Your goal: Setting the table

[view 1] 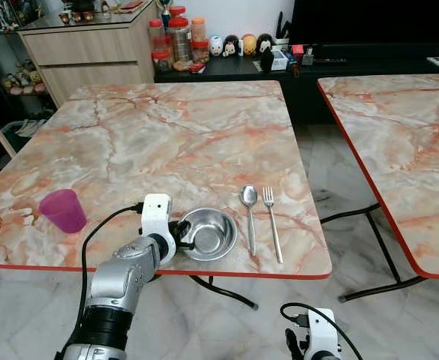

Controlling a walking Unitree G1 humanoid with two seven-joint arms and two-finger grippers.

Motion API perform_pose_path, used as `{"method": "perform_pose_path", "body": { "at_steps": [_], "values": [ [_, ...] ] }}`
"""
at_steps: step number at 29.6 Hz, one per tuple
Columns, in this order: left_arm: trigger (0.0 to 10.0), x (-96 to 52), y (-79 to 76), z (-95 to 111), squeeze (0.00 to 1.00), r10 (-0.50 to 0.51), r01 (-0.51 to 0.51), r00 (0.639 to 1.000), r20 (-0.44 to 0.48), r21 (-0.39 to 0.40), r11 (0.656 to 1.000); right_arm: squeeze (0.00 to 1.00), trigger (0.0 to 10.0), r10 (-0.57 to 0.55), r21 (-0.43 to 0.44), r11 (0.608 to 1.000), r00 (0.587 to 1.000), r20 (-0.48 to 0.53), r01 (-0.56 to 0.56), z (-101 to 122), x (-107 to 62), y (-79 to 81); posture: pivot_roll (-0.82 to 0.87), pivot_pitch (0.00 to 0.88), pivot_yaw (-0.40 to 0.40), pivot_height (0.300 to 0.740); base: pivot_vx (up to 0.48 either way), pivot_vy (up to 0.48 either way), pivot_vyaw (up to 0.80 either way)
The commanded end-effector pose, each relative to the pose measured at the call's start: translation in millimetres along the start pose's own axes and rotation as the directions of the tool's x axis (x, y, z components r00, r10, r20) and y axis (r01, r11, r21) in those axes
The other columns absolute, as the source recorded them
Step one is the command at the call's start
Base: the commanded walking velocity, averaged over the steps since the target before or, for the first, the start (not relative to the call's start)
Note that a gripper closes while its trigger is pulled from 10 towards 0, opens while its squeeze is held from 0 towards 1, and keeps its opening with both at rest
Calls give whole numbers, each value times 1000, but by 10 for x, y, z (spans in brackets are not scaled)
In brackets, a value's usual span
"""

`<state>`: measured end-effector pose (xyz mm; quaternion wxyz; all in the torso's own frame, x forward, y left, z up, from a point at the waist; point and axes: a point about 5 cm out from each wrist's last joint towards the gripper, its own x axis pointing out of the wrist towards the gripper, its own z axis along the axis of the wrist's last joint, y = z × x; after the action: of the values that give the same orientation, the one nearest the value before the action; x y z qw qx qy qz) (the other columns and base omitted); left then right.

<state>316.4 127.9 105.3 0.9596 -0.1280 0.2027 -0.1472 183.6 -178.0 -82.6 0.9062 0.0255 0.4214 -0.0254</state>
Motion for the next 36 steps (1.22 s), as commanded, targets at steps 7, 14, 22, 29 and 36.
{"method": "perform_pose_path", "body": {
  "at_steps": [7, 14, 22, 29, 36],
  "values": [
    [10000, -83, 50, 223, 0, 33, -6, 981, 190, -142, 990, 0, 10000, 10, 5, 1000, 1000, 1, -10, 23, 7, 4, 20, 0, 39, 723, 0, 0, 0],
    [10000, -147, 139, 345, 0, 126, -15, 930, 346, -307, 952, 0, 10000, 13, 2, 1000, 1000, 4, -13, 34, 9, -1, 19, 0, 36, 723, 0, 0, 0],
    [10000, -163, 141, 338, 0, 209, -10, 888, 409, -437, 899, 0, 10000, 16, 4, 1000, 1000, 6, -16, 44, 12, 4, 22, 0, 30, 723, 0, 0, 0],
    [0, -141, 46, 367, 0, 185, 22, 878, 441, -424, 905, 0, 10000, 14, -2, 1000, 1000, 10, -14, 64, 15, -16, 16, 0, 22, 723, 0, 0, 0],
    [10000, -138, 65, 431, 0, 227, -60, 859, 459, -349, 935, 0, 10000, 13, -7, 1000, 1000, 9, -13, 67, 14, -32, 17, 0, 21, 723, 0, 0, 0]
  ]
}}
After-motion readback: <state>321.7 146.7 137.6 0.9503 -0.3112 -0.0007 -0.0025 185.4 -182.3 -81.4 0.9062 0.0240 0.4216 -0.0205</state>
